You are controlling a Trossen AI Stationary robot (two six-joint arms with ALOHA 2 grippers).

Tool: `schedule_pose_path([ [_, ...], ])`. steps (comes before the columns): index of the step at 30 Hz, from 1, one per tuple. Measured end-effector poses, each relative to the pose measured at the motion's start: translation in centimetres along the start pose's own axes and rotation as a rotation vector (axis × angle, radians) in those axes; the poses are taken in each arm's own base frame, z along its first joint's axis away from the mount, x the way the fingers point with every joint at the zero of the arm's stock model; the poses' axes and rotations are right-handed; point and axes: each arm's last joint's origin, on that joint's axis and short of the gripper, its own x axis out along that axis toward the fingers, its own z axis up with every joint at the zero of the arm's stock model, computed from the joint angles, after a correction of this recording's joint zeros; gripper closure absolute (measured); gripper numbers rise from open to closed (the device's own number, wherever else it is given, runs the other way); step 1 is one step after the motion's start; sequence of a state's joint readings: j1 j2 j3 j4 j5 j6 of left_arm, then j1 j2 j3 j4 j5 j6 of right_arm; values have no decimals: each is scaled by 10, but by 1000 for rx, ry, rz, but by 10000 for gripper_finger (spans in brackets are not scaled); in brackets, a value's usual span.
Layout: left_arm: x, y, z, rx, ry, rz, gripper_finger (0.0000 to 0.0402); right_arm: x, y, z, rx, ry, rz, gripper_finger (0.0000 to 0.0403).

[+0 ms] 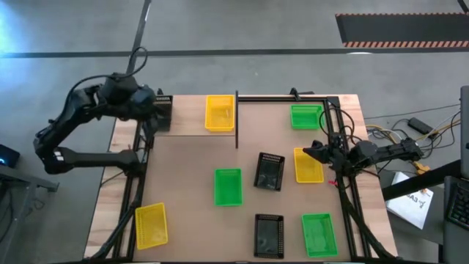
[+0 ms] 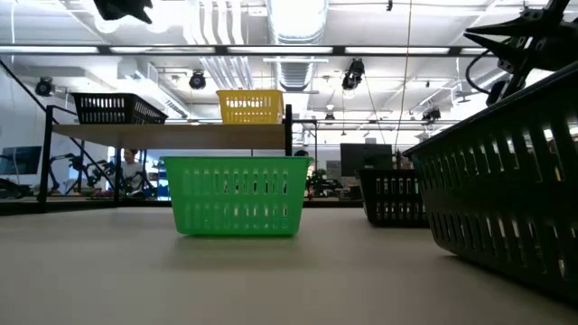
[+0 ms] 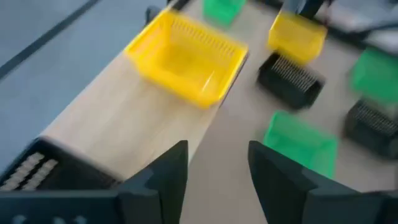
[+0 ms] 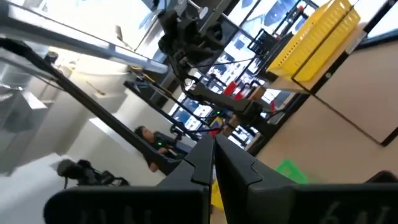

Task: Stack baskets on shelf by color
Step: Put the middle left green bin on the shelf

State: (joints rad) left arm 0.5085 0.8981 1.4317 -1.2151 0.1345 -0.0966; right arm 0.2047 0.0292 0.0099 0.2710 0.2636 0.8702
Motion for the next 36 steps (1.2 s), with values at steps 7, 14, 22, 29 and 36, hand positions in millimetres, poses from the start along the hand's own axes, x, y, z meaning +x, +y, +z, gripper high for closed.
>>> schedule_pose_path([
  [7, 10, -19, -9, -71, -308, -174, 310, 8, 11, 8, -22, -11, -69, 394],
  [14, 47, -38, -33, -12, -402, -288, 357, 64, 35, 10, -184, 160, -288, 394],
  [22, 77, -51, -70, 5, -479, -446, 397, 158, 66, 2, -309, 302, -365, 394],
  [29, 88, -61, -110, 15, -348, -576, 400, 229, 82, -18, -368, 576, -508, 394],
  [36, 100, -66, -142, 60, -110, -553, 400, 286, 92, -57, -444, 824, -576, 381],
])
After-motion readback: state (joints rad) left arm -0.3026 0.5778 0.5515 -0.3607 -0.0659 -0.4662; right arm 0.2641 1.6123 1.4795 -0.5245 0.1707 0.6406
